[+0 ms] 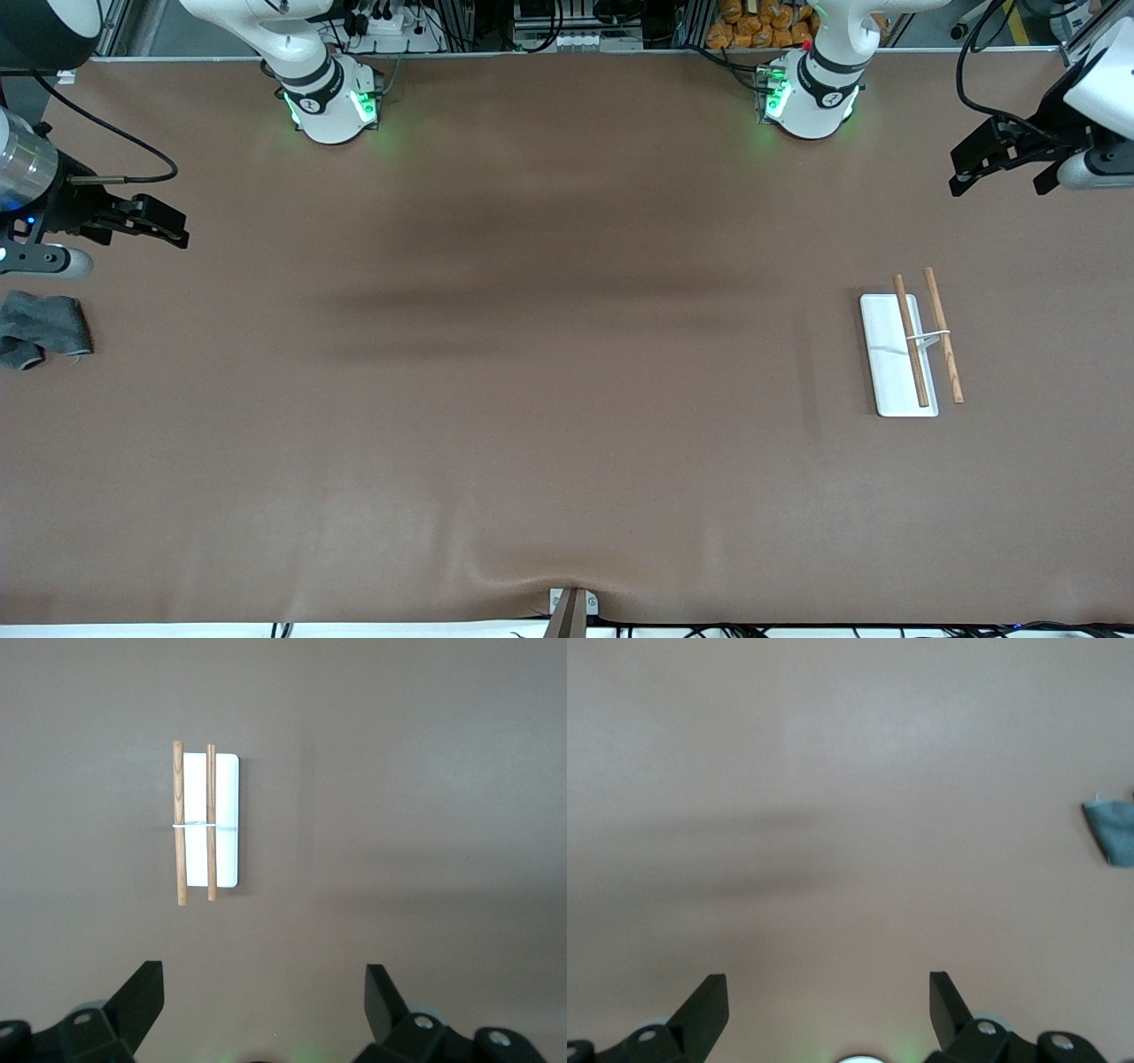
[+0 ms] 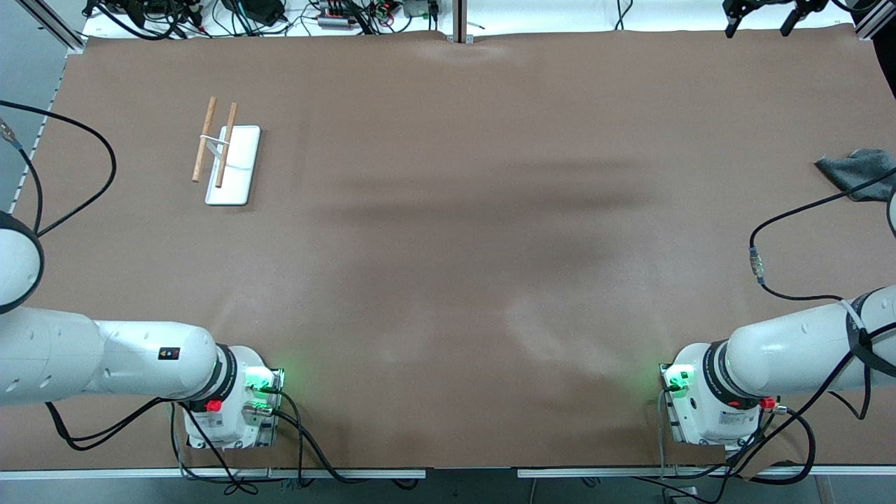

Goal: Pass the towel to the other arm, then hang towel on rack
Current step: 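Lower the right gripper onto the grey towel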

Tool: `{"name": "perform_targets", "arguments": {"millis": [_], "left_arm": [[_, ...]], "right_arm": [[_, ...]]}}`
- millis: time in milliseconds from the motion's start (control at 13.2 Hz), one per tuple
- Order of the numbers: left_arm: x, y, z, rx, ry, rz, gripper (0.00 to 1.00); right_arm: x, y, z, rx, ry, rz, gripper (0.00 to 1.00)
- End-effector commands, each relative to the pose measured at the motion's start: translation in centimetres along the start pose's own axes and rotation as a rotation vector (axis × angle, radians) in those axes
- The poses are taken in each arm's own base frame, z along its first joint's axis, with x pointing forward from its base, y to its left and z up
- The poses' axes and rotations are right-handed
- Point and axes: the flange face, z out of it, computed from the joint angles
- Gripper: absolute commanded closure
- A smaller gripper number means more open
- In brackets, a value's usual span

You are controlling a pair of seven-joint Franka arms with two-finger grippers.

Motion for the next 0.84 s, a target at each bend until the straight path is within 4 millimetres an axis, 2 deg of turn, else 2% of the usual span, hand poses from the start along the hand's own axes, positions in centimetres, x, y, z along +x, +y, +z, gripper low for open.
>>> {"name": "perform_targets", "arguments": {"millis": [0, 228, 380, 608, 760], "left_arm": [[0.6, 0.5, 0.7, -0.012, -0.004, 0.021, 0.0], [0.6, 0.1, 0.5, -0.012, 0.001, 0.014, 0.0], [0.6, -0.1, 0.4, -0.012, 0.004, 0.011, 0.0], [0.7, 0.1, 0.5, -0.013, 0.013, 0.014, 0.0], [0.7, 0.3, 0.5, -0.015, 0.013, 0.017, 0.0]], "right_arm": [[0.0, 5.2, 5.2, -0.011, -0.103, 0.031, 0.0], [0.1, 10.5, 13.1, -0.126, -0.166, -0.085, 0.0], [-0.3, 16.3, 19.3, -0.114, -0.158, -0.083, 0.0], [0.5, 23.1, 27.1, -0.113, -0.155, -0.313, 0.0], [1.2, 26.9, 30.6, -0.171, -0.123, -0.456, 0.0]]}}
